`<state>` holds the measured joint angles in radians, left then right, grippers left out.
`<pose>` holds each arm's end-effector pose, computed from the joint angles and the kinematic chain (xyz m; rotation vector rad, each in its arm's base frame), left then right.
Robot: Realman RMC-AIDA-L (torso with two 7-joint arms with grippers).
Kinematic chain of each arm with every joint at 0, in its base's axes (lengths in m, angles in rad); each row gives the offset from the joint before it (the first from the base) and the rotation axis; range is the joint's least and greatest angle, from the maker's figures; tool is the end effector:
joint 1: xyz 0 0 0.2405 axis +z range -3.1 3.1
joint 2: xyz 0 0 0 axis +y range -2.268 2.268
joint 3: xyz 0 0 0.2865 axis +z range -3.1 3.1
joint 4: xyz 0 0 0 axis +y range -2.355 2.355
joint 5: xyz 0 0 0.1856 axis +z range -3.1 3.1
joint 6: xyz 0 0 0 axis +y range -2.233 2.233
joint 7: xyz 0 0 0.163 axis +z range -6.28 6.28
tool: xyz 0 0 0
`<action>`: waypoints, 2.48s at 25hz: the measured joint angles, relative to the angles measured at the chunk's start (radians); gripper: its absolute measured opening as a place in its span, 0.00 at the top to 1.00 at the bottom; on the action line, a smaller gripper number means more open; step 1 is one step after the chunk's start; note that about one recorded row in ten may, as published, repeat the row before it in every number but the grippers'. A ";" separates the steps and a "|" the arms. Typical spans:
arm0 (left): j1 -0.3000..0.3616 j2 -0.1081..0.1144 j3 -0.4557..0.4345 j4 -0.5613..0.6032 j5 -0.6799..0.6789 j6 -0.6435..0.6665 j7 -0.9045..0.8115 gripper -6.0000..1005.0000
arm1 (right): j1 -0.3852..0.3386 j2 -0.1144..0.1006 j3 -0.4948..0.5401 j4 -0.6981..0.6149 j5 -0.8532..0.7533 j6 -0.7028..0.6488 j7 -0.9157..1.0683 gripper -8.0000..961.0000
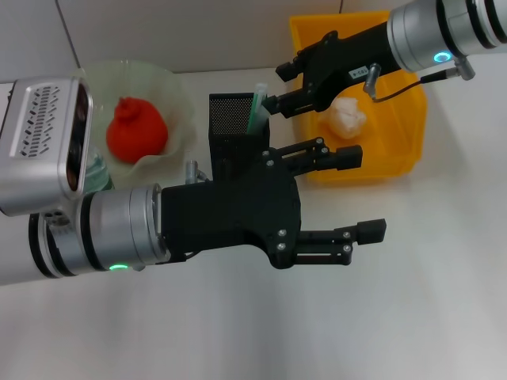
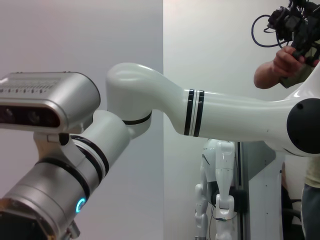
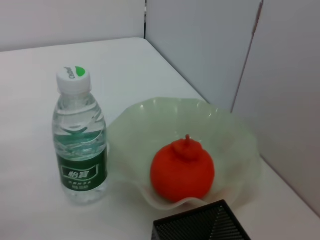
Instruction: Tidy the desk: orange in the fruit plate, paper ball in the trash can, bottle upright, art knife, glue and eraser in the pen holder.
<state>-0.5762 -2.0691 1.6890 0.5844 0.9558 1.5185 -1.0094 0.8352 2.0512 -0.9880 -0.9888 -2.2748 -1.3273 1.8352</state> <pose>-0.1387 0.2910 -0.0842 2.8252 -0.0019 1.3388 0.1555 0.4345 -0.0136 -2.7333 0.2981 0.1136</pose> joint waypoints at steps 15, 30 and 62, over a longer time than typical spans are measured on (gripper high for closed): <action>0.003 0.000 -0.013 -0.011 0.000 -0.026 0.000 0.19 | -0.158 0.026 0.000 -0.213 0.158 -0.009 -0.091 0.35; 0.035 0.016 -0.047 -0.019 0.000 -0.074 -0.001 0.19 | -0.338 0.027 -0.001 -0.372 0.309 -0.012 -0.157 0.20; 0.167 0.078 -0.389 0.259 0.515 0.015 -0.333 0.19 | -0.609 0.035 -0.113 -0.376 0.459 -0.218 -0.285 0.18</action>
<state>-0.4096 -1.9911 1.3004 0.8434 1.4707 1.5331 -1.3427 0.2264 2.0862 -1.1007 -1.3648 -1.8161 -1.5450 1.5499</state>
